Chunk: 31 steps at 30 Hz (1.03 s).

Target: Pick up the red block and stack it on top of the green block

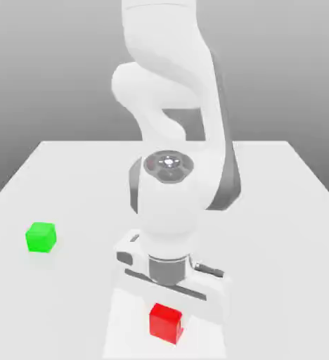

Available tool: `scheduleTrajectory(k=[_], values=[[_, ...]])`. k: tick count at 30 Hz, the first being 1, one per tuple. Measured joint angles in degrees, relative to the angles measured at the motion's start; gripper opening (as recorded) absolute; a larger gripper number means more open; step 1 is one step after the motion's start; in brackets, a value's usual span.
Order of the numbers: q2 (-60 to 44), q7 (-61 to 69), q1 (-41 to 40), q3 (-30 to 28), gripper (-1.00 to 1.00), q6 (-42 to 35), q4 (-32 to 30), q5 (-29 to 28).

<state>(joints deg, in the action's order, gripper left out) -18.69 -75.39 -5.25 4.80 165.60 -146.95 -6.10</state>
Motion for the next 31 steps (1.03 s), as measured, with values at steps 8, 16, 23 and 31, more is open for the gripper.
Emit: scheduleTrajectory(k=[8,16,23,31], values=[[13.53,-2.85,-4.83,-2.96,-1.00,-9.52,-4.03,2.53],[24.65,-24.03,-26.39,-13.53,-1.00,-11.49,-12.97,-1.34],[26.73,-33.94,-36.55,-20.50,-1.00,-8.08,-18.28,0.64],[17.01,-28.92,-35.73,-19.87,1.00,1.20,-18.13,8.53]])
